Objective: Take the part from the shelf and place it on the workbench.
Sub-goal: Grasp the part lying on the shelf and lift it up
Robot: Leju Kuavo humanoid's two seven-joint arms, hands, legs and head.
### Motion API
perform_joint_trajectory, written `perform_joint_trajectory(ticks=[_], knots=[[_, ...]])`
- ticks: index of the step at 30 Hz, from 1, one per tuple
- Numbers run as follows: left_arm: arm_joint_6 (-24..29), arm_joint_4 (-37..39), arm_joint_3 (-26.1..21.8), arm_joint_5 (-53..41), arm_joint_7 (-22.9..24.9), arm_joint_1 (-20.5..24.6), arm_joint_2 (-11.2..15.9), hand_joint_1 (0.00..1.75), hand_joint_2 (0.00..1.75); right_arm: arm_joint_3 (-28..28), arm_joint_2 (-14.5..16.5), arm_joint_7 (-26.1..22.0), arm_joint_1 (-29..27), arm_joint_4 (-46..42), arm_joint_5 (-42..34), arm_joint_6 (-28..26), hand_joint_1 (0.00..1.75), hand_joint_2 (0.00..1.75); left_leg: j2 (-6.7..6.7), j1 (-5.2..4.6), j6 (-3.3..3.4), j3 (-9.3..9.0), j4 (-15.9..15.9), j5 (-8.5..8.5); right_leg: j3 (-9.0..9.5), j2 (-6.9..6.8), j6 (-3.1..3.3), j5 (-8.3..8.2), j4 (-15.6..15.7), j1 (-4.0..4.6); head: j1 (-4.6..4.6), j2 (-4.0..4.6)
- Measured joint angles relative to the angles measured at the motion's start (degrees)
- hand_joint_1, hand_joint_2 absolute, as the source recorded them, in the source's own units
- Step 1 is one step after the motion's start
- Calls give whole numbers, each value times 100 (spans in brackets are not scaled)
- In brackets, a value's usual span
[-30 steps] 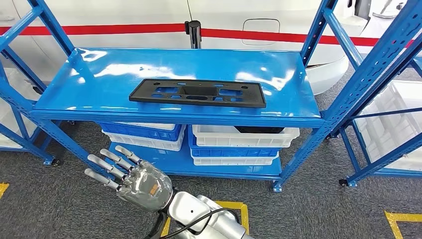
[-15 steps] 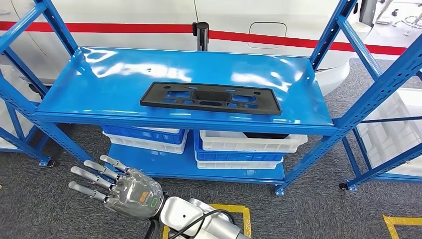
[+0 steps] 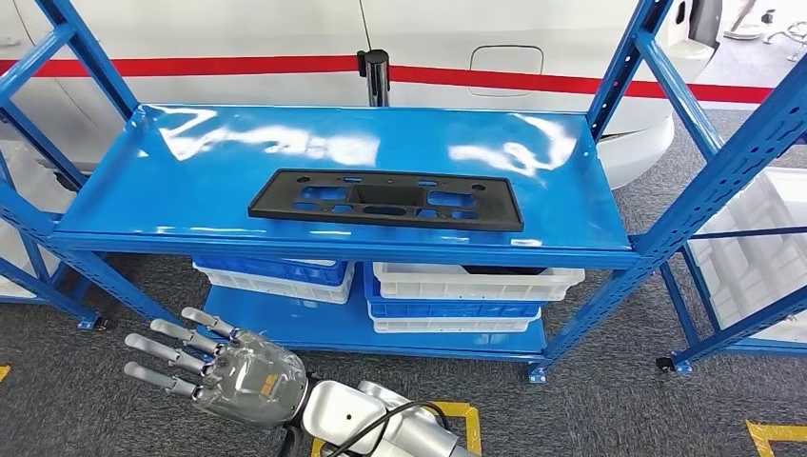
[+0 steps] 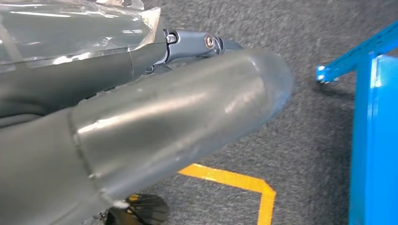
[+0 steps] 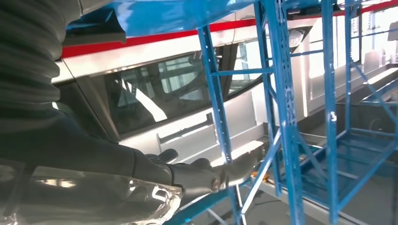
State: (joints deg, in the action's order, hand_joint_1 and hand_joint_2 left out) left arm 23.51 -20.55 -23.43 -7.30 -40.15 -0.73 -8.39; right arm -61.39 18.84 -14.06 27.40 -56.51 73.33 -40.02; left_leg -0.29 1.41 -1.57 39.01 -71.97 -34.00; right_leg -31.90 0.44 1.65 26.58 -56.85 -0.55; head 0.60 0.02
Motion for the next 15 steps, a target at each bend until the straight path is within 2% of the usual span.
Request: perform_joint_trajectory(ticks=[1, 2, 4, 5, 6, 9, 11, 12, 14, 15], knots=[[-10, 30, 5, -28, 0, -8, -15, 0, 0, 103, -5, -87, -31, 10, 96, 0, 0, 175, 4, 16, -24, 103, -92, 52, 20, 8, 2, 20, -2, -2, 1, -1], [-30, 44, 12, -53, 0, -17, -31, 0, 0, 231, -9, -170, -65, 19, 185, 0, 0, 175, 9, 39, -44, 100, 23, 208, 48, 18, -6, 41, -3, -8, 3, -1], [-155, 29, 30, -103, 0, -31, -56, 0, 0, 535, -18, -334, -130, 25, 329, 0, 0, 175, 17, 94, -74, -153, 698, 659, 117, 35, -56, 100, -9, -14, 5, -1], [-278, -1, 56, -128, 0, -34, -65, 0, 0, 694, -25, -415, -165, 9, 393, 0, 0, 175, 9, 104, -66, -300, 1022, 796, 127, 38, -94, 137, -20, 4, 7, 0], [-442, -51, 98, -150, 0, -41, -70, 0, 0, 868, -39, -486, -203, -23, 469, 0, 0, 175, 0, 102, -38, -402, 1240, 862, 131, 40, -131, 167, -24, 22, -2, 1], [-918, -225, 271, -146, 0, -55, -63, 0, 0, 1422, -95, -559, -351, -210, 646, 0, 0, 175, -23, 47, 119, -476, 1370, 823, 130, 34, -237, 223, -5, 49, -28, -1], [-1053, -285, 344, -124, 0, -56, -49, 0, 0, 1709, -122, -559, -436, -331, 673, -1, 0, 175, -13, 37, 216, -518, 1414, 825, 74, 20, -282, 318, -174, 35, -32, -1], [-1098, -306, 375, -119, 0, -54, -42, 0, 0, 1821, -136, -559, -472, -375, 691, -1, 0, 175, -2, 40, 258, -542, 1434, 825, -48, 13, -279, 426, -424, 32, -35, -1], [-1212, -341, 450, -95, 0, -48, -21, 0, 0, 2011, -174, -558, -576, -448, 771, -1, 0, 175, 19, 22, 316, -564, 1436, 795, -485, 9, -246, 705, -1194, 17, -40, -1], [-1284, -354, 507, -74, 0, -43, -6, 0, 0, 2119, -204, -554, -657, -490, 833, -1, 0, 175, 19, 12, 334, -578, 1435, 778, -702, 9, -248, 792, -1531, 14, -40, -1]])
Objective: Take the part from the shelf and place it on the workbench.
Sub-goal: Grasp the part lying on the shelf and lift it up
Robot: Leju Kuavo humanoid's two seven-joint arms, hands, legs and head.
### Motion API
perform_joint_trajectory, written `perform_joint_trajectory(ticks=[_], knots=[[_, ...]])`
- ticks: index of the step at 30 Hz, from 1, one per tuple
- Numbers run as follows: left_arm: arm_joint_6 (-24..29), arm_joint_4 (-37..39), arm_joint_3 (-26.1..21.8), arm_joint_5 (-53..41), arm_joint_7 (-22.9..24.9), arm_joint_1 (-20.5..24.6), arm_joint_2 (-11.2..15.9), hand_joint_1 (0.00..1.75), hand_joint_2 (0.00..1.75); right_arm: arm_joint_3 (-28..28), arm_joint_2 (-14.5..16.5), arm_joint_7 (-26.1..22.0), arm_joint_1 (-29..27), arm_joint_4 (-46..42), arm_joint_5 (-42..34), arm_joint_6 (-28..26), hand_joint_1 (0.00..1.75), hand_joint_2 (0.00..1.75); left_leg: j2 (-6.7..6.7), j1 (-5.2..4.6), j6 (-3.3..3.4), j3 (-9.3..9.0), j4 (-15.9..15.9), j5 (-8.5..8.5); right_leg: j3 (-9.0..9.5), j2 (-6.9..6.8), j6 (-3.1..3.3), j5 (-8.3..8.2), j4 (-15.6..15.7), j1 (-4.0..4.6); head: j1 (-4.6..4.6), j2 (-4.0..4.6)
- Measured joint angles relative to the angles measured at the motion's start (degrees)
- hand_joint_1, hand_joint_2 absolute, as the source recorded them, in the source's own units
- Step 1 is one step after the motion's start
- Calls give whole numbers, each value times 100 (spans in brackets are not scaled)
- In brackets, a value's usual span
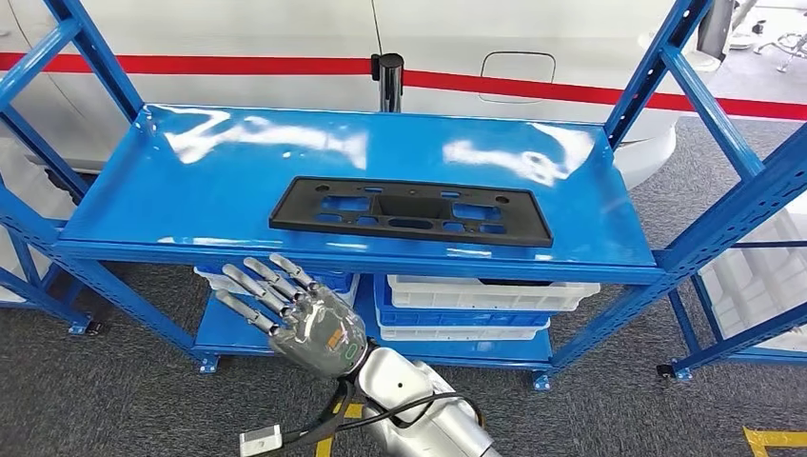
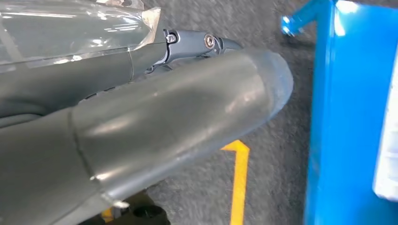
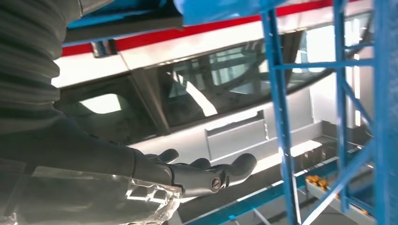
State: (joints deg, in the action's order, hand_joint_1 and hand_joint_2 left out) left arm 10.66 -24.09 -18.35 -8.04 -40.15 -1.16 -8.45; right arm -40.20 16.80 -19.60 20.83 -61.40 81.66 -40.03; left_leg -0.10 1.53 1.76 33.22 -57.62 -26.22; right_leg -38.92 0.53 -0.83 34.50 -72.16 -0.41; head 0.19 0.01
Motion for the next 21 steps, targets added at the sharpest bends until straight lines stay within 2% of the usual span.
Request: perform_joint_trajectory(ticks=[1, 2, 3, 4, 5, 6, 7, 8, 10, 11, 13, 15, 16, 17, 18, 19, 20, 21], knots=[[-70, -9, 62, 24, 0, 5, 14, 0, 0, 115, -32, 15, -94, -49, 66, -1, 0, 175, -8, -7, 11, -20, -1, -22, -133, 0, -23, 1, -162, -2, -1, 0], [-135, -14, 129, 47, 0, 13, 26, 0, 0, 233, -63, 62, -186, -107, 146, 0, 0, 175, -21, -12, 13, -48, -2, -46, -150, -1, -63, -100, -93, -2, -2, 0], [-184, -15, 200, 60, 0, 26, 35, 0, 0, 344, -92, 155, -268, -172, 247, 0, 0, 175, -34, -15, 5, -84, -3, -73, -63, -3, -108, -277, 185, -2, -2, 1], [-224, -14, 270, 72, 0, 43, 42, 0, 0, 434, -124, 336, -328, -239, 369, -1, 0, 175, -43, -17, -9, -123, -3, -105, 93, -14, -142, -490, 599, -2, -3, 1], [-256, -14, 337, 84, 0, 66, 48, 0, 0, 498, -166, 596, -366, -300, 497, 0, 0, 175, -48, -34, -35, -161, -9, -143, 252, -27, -147, -676, 972, 5, -2, 1], [-281, -13, 397, 101, 0, 91, 52, 0, 0, 526, -233, 979, -381, -349, 608, 0, 0, 175, -50, -48, -62, -190, -12, -177, 370, -39, -126, -805, 1243, 11, 0, 1], [-308, -13, 456, 119, 0, 115, 57, 0, 0, 501, -335, 1543, -367, -380, 696, 0, 0, 175, -51, -59, -91, -211, -11, -208, 436, -46, -88, -867, 1384, 19, 3, 0], [-330, -12, 507, 133, 0, 135, 61, 0, 0, 429, -459, 2156, -324, -385, 746, 1, 0, 175, -49, -64, -118, -227, -8, -230, 455, -43, -45, -876, 1401, 30, 5, 0], [-387, -9, 628, 144, 0, 165, 70, 0, 0, 118, -781, 3574, -150, -299, 796, 0, 0, 175, -37, -34, -172, -244, -26, -273, 488, -24, 31, -872, 1431, 3, 5, 0], [-418, -7, 688, 143, 0, 174, 75, 0, 0, -54, -932, 4110, -61, -218, 804, 0, 0, 175, -29, -21, -195, -214, -121, -332, 518, -15, 71, -866, 1450, -15, 9, 1], [-485, 5, 819, 135, 0, 185, 90, 0, 0, -346, -1206, 4868, 11, -16, 818, 2, 0, 175, -17, -8, -232, 26, -643, -581, 587, -9, 143, -840, 1475, -40, 22, 2], [-549, 25, 965, 121, 0, 179, 103, 0, 0, -544, -1475, 5368, -67, 134, 822, 37, 0, 175, -13, -5, -259, 457, -1372, -838, 636, -24, 196, -796, 1473, -28, 27, 2], [-576, 36, 1046, 115, 0, 169, 113, 0, 0, -634, -1632, 5591, -123, 172, 823, 91, 0, 175, -11, -2, -267, 626, -1581, -847, 658, -27, 207, -772, 1472, -22, 26, 2], [-596, 46, 1131, 111, 0, 160, 124, 0, 0, -709, -1791, 5755, -180, 175, 824, 170, 0, 175, -8, 3, -269, 698, -1581, -734, 685, -23, 209, -748, 1470, -19, 27, 1], [-610, 54, 1209, 111, 0, 153, 138, 0, 0, -760, -1940, 5856, -238, 151, 826, 269, 0, 175, -6, 8, -261, 662, -1375, -526, 722, -13, 200, -718, 1469, -18, 27, 1], [-621, 60, 1282, 113, 0, 153, 150, 0, 0, -784, -2072, 5898, -299, 105, 827, 373, 0, 175, -5, 12, -243, 539, -1015, -264, 765, -3, 182, -684, 1469, -18, 28, 1], [-628, 71, 1348, 119, 0, 161, 161, 0, 0, -790, -2182, 5915, -360, 43, 829, 476, 0, 175, -6, 3, -221, 391, -654, -73, 806, 6, 154, -647, 1466, -1, 29, 1], [-631, 82, 1405, 125, 0, 171, 168, 0, 0, -790, -2273, 5928, -411, -20, 829, 566, 0, 175, -7, -8, -192, 269, -370, 39, 831, 13, 123, -614, 1463, 15, 28, 1]])
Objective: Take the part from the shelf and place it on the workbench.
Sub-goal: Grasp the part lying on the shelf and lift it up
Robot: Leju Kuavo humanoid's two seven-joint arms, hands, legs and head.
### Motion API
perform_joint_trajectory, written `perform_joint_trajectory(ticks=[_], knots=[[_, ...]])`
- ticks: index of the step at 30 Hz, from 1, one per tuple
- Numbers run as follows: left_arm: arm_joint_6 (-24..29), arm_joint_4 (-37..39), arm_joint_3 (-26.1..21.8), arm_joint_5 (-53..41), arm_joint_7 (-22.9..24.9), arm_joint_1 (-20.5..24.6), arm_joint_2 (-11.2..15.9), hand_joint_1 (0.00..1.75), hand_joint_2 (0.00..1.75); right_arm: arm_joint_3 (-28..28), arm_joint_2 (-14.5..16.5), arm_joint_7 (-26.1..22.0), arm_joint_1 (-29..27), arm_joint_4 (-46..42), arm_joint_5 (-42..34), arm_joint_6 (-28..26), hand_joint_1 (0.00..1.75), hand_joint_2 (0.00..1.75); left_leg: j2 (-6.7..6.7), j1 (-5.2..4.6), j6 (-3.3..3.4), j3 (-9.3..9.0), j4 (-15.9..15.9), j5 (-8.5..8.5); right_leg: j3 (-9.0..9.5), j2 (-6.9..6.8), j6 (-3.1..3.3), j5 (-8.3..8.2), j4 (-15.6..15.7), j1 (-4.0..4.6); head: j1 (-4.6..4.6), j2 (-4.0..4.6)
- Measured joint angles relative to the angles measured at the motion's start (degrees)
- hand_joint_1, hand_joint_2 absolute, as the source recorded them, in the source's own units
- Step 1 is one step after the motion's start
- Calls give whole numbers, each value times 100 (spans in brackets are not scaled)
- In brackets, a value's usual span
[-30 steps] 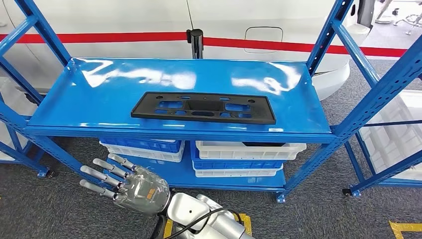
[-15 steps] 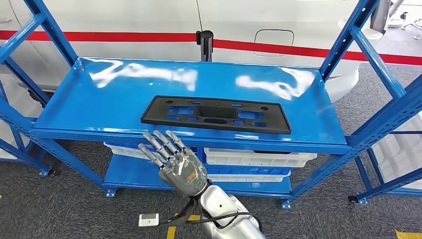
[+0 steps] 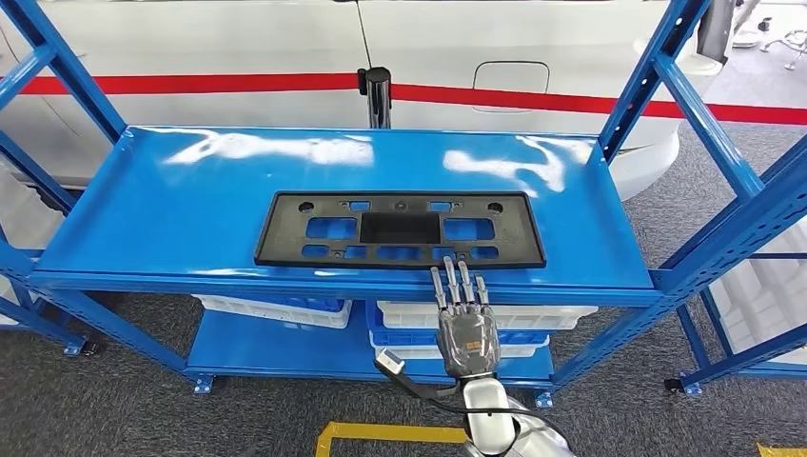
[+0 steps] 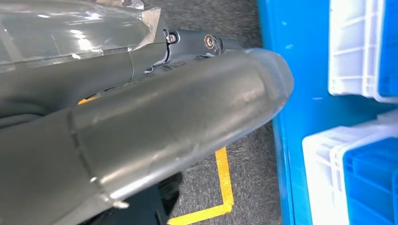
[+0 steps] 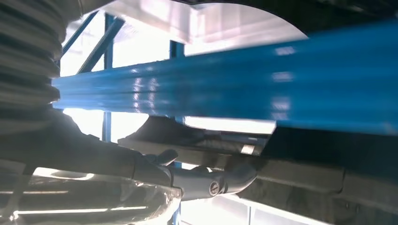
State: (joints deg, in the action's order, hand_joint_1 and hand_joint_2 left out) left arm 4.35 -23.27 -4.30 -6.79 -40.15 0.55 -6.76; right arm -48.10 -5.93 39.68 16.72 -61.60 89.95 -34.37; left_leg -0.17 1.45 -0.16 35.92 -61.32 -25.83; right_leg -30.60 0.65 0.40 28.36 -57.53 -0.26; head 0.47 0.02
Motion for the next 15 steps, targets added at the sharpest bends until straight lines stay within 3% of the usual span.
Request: perform_joint_trajectory(ticks=[1, 4, 6, 9, 10, 11, 12, 15], knots=[[-1, 10, 54, 8, 0, 9, 3, 0, 0, -1, -82, 11, -45, -60, 1, 75, 0, 175, -2, -18, 28, -73, 169, 37, 10, 4, -32, 24, 0, 15, -3, 0], [-1, 29, 184, 20, 0, 18, 5, 0, 0, -1, -277, 31, -160, -229, 1, 163, 0, 175, -5, -54, 127, -130, 277, -2, 13, 2, -123, 67, 21, 28, -9, 0], [-1, 37, 251, 23, -1, 20, 5, 0, 0, -2, -383, 32, -211, -328, 1, 165, 0, 175, 4, -41, 203, -208, 363, 8, -80, -13, -155, 184, -193, 22, -14, 0], [0, 53, 318, 46, 0, 25, 6, 0, 0, -11, -502, 32, -266, -394, 1, 153, 0, 175, 15, -38, 275, -274, 403, -17, -681, -23, -138, 560, -1262, -8, -28, 0], [0, 57, 343, 57, 0, 23, 7, 0, 0, -21, -536, 32, -289, -403, 1, 146, 0, 175, 8, -39, 282, -285, 402, -33, -872, -24, -156, 618, -1552, -21, -28, 0], [0, 60, 369, 69, 0, 19, 8, 0, 0, -33, -568, 32, -308, -410, 1, 139, 0, 175, -2, -38, 280, -301, 400, -50, -972, -24, -196, 588, -1653, -36, -29, 0], [0, 62, 392, 76, 0, 16, 8, 0, 0, -46, -593, 32, -318, -415, 1, 135, 0, 175, -15, -34, 268, -325, 399, -70, -954, -26, -254, 465, -1524, -55, -30, 0], [0, 66, 429, 84, 0, 15, 11, 0, 0, -71, -643, 32, -322, -421, 1, 125, 0, 175, -37, -37, 185, -419, 387, -154, -502, -63, -398, -73, -416, -114, -45, 1]])
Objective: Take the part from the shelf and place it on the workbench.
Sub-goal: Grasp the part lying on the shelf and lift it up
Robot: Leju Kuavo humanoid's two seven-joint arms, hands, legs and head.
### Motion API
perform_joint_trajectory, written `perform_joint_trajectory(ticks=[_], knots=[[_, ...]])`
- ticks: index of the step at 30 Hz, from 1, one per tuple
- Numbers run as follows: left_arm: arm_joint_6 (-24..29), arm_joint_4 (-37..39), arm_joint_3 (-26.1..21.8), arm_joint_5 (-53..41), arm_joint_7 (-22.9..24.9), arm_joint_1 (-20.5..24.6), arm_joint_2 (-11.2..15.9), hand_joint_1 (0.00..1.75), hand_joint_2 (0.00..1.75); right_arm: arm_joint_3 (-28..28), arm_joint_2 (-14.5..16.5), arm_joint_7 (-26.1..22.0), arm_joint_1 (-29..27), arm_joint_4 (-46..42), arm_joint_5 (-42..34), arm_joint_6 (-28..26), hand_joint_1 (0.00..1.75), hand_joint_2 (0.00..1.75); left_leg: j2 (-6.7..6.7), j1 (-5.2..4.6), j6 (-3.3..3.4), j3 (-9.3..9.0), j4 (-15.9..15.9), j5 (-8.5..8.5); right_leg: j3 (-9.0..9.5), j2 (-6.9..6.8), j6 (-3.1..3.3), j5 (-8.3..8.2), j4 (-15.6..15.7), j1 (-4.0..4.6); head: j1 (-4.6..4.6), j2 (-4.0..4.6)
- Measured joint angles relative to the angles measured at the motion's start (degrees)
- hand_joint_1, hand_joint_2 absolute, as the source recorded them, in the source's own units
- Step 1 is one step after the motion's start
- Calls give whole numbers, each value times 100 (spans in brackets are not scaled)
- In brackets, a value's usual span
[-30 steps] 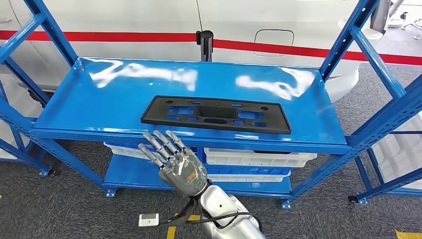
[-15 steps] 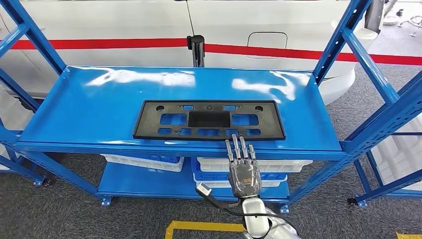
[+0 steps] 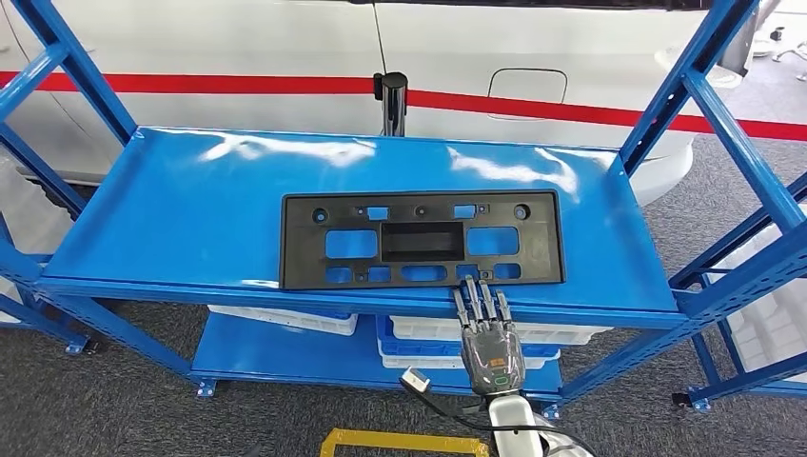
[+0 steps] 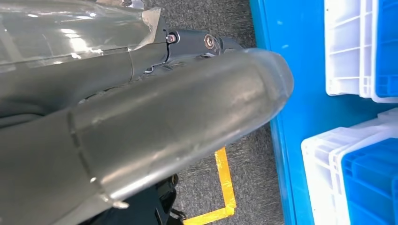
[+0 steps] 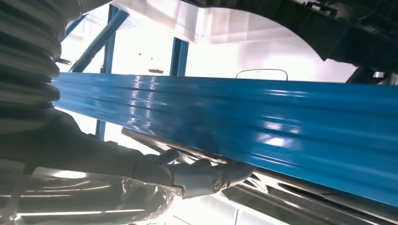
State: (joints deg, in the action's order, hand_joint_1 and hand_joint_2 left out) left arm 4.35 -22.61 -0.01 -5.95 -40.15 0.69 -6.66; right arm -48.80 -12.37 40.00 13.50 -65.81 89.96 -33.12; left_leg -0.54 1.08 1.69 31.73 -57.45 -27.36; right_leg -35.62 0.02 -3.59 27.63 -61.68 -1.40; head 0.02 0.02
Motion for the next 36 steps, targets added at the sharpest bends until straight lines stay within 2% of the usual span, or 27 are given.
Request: perform_joint_trajectory(ticks=[1, 2, 4, 6, 8, 10, 11, 13, 14, 17, 18, 19, 20, 21, 22, 24, 26, 31, 36], knots=[[1, 1, 5, 8, 0, 1, 2, 0, 0, -5, -8, 0, 1, -4, 0, -15, 0, 175, -1, -14, -33, -16, -7, -31, 112, -7, 7, -95, 242, -1, -7, 0], [1, 1, 7, 19, 0, 2, 5, 0, 0, -11, -10, 0, 2, -11, 0, -44, 0, 175, 1, -32, -61, -24, -14, -55, 161, -9, 43, -127, 346, 2, -4, 0], [8, 1, 15, 47, 1, 3, 9, 0, 0, -19, -33, 0, 5, -50, 0, -147, 0, 175, 5, -34, -96, -45, -3, -78, 186, 8, 132, -129, 358, 19, 17, 0], [28, 1, 44, 96, 1, 3, 23, 0, 0, -20, -110, 0, 19, -162, 0, -291, 0, 175, 14, -14, -74, -71, 11, -83, 198, 11, 168, -129, 367, 11, 33, 0], [94, -2, 90, 152, 0, 1, 35, 0, 0, -11, -268, -11, 60, -413, 0, -432, 0, 175, 23, -6, -14, -87, 22, -78, 205, 14, 174, -131, 375, 6, 40, 0], [197, -5, 126, 196, 0, 0, 36, 0, 0, 51, -477, -302, 53, -887, -1, -535, 0, 175, 26, -1, 14, -102, 50, -68, 206, 14, 180, -125, 375, 21, 46, 0], [244, -7, 142, 223, 0, -1, 36, 0, 0, 186, -477, -699, -108, -1281, -2, -566, 0, 175, 21, 6, 15, -109, 62, -67, 212, 9, 193, -115, 375, 31, 46, 0], [314, -11, 177, 282, 0, -32, 44, 0, 0, 686, -80, -1948, -762, -2209, -5, -609, 0, 175, 9, 31, 8, -126, 80, -77, 232, -3, 232, -88, 375, 59, 33, 0], [342, -11, 190, 306, 0, -55, 54, 0, 0, 998, 267, -2697, -1124, -2631, -9, -630, 0, 175, 4, 42, 5, -133, 82, -82, 241, -6, 253, -74, 375, 71, 30, 0], [427, -10, 228, 351, 0, -88, 77, 0, 0, 2023, 1250, -5500, -1811, -3569, -21, -690, 0, 175, 13, 45, -3, -171, 113, -99, 256, -2, 280, -56, 375, 77, 113, 0], [456, -10, 240, 366, 0, -89, 76, 0, 0, 2392, 1459, -6359, -1977, -3871, -25, -700, 0, 175, 19, 50, -51, -190, 128, -110, 269, -3, 300, -44, 375, 85, 138, -1], [485, -10, 249, 383, 0, -95, 75, 0, 0, 2683, 1563, -6898, -2129, -4127, -26, -701, 0, 175, 25, 60, -126, -211, 140, -124, 287, -4, 321, -31, 374, 99, 146, -1], [518, -10, 253, 403, 0, -109, 74, 0, 0, 2866, 1637, -7149, -2297, -4348, -26, -700, 0, 175, 29, 70, -198, -228, 144, -139, 307, -3, 342, -18, 374, 112, 141, -1], [546, -10, 253, 425, 0, -125, 74, 0, 0, 2937, 1692, -7115, -2464, -4525, -26, -699, 0, 175, 31, 76, -254, -241, 146, -147, 323, 0, 358, -10, 373, 120, 140, -1], [572, -10, 252, 439, 0, -137, 73, 0, 0, 2926, 1737, -6806, -2606, -4661, -26, -699, 0, 175, 34, 78, -275, -251, 146, -152, 331, 5, 360, -10, 373, 123, 142, 0], [596, -10, 252, 455, 0, -143, 73, 0, 0, 2871, 1795, -5981, -2771, -4868, -25, -699, 0, 175, 40, 73, -274, -260, 145, -153, 337, 13, 363, -12, 373, 121, 143, 0], [609, -10, 252, 458, 0, -147, 73, 0, 0, 2869, 1809, -5446, -2855, -5003, -19, -699, 0, 175, 40, 65, -274, -266, 142, -154, 343, 13, 363, -13, 373, 114, 140, -1], [644, -13, 248, 467, 0, -187, 73, 0, 0, 2558, 1681, -4737, -2925, -5172, -8, -699, 0, 175, 39, 44, -272, -273, 138, -154, 349, 13, 362, -14, 373, 90, 141, -1], [657, -21, 233, 418, 0, -236, 69, 0, 0, 2289, 1491, -4632, -2941, -5229, -7, -697, 0, 175, 39, 38, -267, -276, 136, -157, 350, 12, 361, -14, 374, 83, 142, -1]])
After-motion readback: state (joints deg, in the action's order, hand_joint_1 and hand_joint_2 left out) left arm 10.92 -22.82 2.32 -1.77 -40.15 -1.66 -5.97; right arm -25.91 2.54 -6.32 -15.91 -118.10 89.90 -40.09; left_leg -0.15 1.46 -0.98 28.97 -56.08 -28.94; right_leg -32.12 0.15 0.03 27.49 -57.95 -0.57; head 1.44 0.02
